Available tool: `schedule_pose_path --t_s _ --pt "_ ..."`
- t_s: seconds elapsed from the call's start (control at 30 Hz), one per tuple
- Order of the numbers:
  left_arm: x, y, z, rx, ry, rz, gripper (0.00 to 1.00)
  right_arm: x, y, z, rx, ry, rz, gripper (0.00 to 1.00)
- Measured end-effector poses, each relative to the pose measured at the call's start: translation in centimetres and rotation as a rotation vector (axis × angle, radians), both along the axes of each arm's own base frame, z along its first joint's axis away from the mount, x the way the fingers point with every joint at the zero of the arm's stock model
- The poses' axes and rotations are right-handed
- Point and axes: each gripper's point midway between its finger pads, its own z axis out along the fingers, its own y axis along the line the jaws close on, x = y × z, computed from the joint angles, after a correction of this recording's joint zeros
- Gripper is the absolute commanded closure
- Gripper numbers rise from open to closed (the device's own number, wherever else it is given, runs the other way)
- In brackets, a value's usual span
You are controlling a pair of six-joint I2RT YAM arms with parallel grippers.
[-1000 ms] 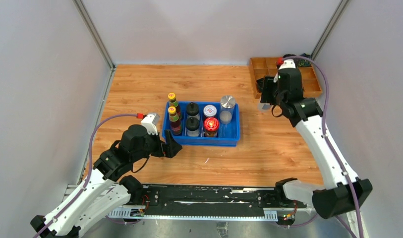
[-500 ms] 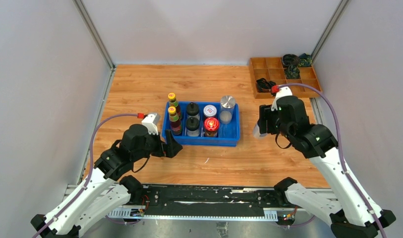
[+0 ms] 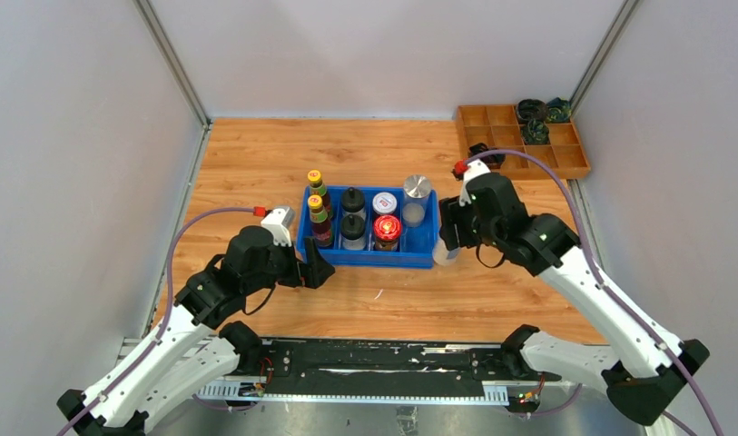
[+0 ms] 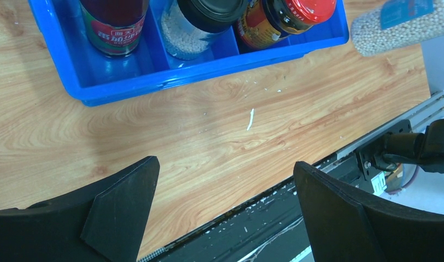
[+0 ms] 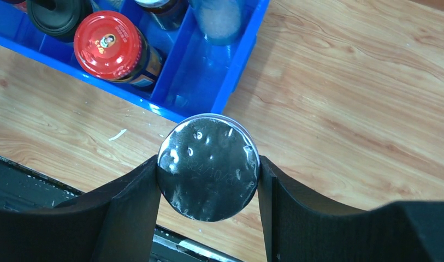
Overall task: Organize the condiment bottles
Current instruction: Place the bottle in the storage box.
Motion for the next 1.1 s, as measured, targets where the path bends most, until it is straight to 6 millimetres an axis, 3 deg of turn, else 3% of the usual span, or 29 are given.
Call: schedule_pose_path --t_s 0.5,0.9,1.1 --pt "0.0 0.0 -0.2 0.005 0.006 0.0 0.0 5.5 6.6 0.3 0.001 -0.011 0.05 0.51" --pt "0.1 0.0 -0.3 0.01 0.012 0.0 0.0 7.6 6.8 -2.8 -0.024 0.0 -0.11 0.5" --pt "0.0 0.0 -0.2 0.005 0.006 0.0 0.0 7.7 7.0 -5.5 -0.011 0.038 -0.154 0.5"
